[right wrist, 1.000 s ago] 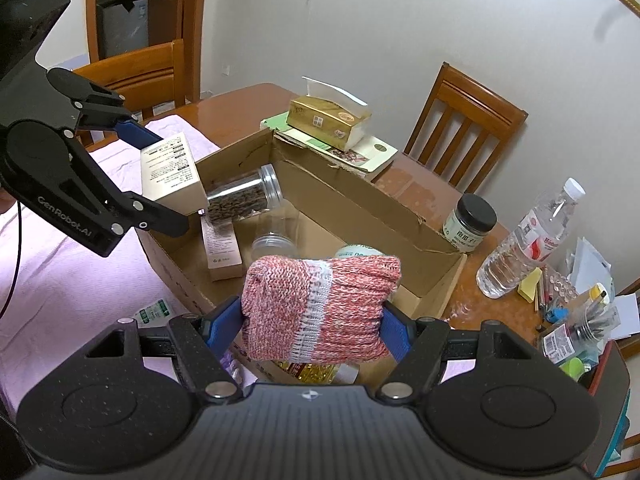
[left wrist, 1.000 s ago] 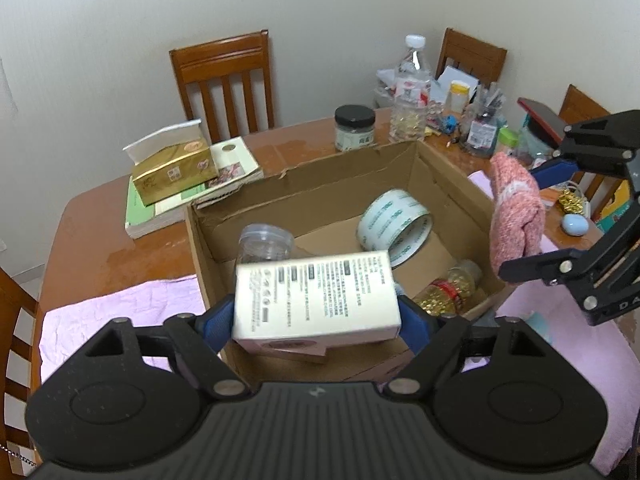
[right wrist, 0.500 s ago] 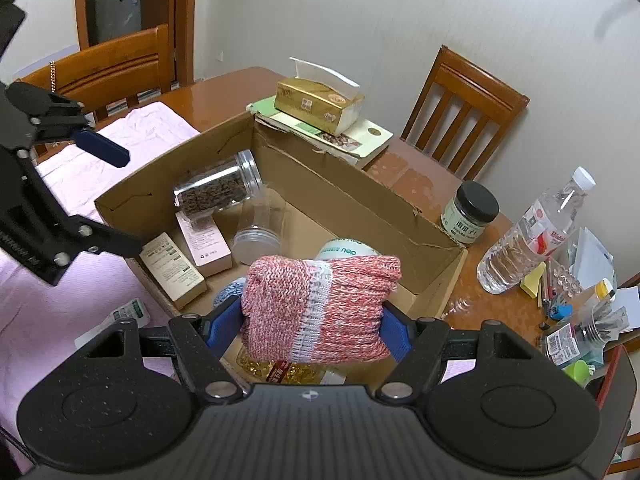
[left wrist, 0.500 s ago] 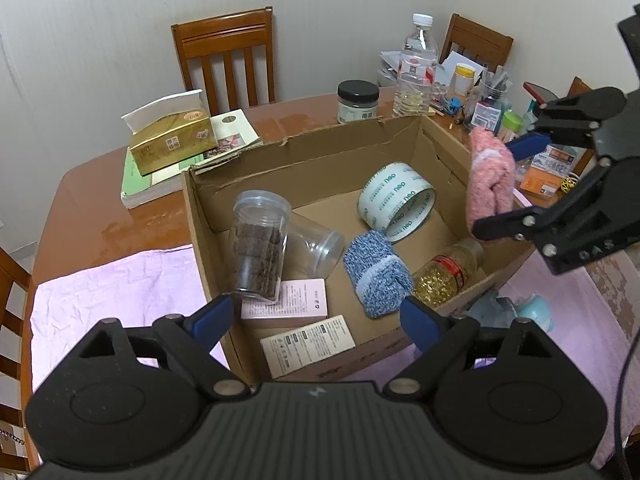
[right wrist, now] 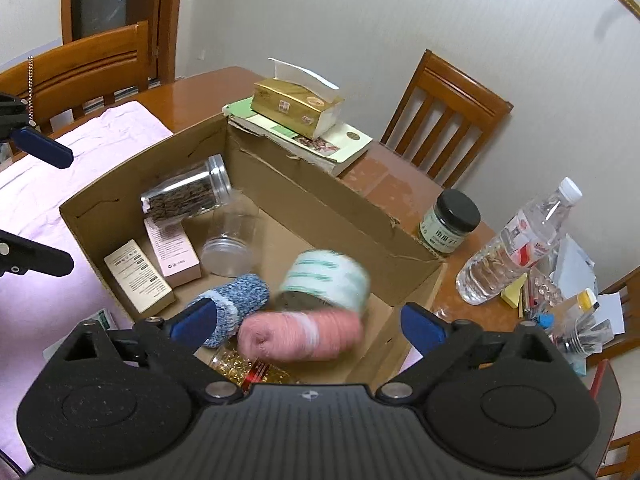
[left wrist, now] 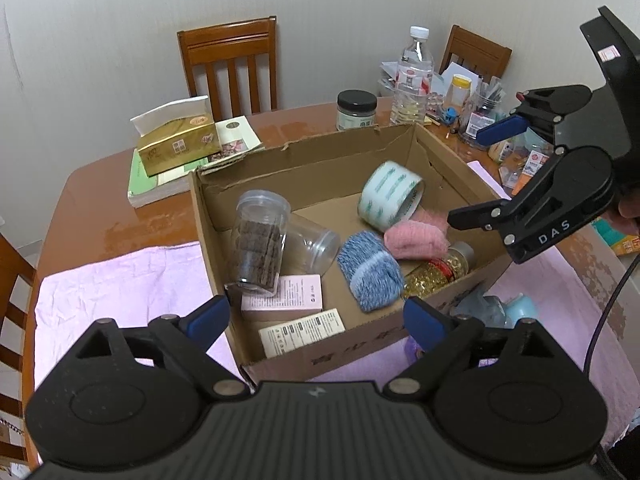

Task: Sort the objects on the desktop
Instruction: 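Move the left tool down to the white lotion bottle on the cloth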

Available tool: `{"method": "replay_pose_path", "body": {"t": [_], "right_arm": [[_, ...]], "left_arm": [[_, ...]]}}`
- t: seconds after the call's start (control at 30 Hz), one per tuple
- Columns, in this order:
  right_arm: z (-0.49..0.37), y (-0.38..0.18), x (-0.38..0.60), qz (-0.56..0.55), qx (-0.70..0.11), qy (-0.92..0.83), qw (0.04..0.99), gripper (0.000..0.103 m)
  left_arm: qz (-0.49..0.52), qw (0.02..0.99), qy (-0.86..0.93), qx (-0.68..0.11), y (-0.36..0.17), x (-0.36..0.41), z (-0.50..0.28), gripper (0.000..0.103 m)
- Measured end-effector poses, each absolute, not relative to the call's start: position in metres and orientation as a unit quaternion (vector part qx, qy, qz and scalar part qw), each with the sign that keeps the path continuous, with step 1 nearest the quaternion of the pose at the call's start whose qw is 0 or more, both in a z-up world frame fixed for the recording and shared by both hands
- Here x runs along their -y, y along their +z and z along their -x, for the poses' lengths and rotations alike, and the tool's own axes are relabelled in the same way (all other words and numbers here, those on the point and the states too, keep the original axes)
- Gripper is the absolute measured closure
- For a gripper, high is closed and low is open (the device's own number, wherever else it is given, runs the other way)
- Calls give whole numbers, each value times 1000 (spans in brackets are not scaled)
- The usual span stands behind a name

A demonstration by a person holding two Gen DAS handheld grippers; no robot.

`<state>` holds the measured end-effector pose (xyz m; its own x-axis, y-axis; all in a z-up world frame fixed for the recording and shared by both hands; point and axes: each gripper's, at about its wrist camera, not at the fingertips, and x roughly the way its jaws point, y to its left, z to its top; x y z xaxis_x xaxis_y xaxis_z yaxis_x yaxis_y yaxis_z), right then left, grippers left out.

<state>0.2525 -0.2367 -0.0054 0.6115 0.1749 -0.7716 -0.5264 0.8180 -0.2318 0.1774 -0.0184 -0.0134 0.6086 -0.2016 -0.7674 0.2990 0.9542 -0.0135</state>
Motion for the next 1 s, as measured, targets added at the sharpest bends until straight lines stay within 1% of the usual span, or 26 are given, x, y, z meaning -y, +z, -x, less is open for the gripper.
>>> {"method": "replay_pose_path", "body": {"t": [0.63, 1.0], "right_arm": [[-212, 0, 238, 210, -391, 195, 874, 1], [-178, -2, 243, 182, -395, 180, 883, 0]], "left_arm": [[-57, 886, -153, -433, -27, 22, -141, 9], [-42, 870, -168, -461, -59, 27, -134, 9]]}}
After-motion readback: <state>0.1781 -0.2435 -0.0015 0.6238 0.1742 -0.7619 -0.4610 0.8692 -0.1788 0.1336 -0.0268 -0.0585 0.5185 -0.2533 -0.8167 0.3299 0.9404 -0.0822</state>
